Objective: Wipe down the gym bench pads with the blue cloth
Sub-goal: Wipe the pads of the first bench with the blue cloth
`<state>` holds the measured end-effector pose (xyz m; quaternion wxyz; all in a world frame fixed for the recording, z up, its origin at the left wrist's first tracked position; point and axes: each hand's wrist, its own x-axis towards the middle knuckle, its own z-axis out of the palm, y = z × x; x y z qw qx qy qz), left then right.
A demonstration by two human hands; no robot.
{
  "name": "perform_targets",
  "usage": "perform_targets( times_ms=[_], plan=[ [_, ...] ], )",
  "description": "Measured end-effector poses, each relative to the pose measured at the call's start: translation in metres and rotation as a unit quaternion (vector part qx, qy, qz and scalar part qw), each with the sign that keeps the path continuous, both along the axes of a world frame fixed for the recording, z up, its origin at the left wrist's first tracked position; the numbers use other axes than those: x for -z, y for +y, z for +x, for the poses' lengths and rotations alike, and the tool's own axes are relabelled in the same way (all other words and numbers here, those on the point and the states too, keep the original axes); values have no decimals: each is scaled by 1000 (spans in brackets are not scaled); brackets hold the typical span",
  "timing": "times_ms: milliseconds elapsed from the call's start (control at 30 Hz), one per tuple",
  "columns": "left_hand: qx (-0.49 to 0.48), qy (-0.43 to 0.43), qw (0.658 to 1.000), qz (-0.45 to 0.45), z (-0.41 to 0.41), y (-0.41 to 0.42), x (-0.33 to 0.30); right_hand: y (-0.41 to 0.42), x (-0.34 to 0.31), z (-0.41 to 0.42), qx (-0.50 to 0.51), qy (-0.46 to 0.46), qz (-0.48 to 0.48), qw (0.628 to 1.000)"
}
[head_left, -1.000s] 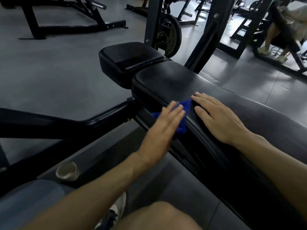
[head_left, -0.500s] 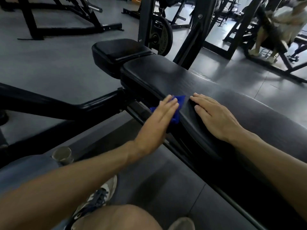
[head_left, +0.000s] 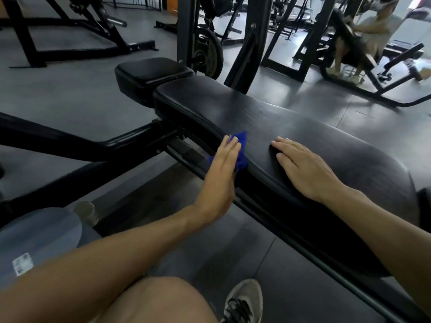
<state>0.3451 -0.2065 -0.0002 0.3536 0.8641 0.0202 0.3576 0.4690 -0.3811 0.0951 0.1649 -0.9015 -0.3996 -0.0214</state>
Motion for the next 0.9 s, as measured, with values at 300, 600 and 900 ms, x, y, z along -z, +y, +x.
perform_targets(
  times_ms=[300, 600, 900],
  plan=[
    [179, 57, 950, 248, -22, 18, -29, -21, 1, -15, 7, -8, 5, 1000],
    [171, 93, 949, 247, -24, -8, -43, -44, -2, -25, 25, 0, 14, 1000],
    [156, -29, 961, 227, -23, -90, -6, -78, -2, -27, 1, -11, -4, 1000]
  ],
)
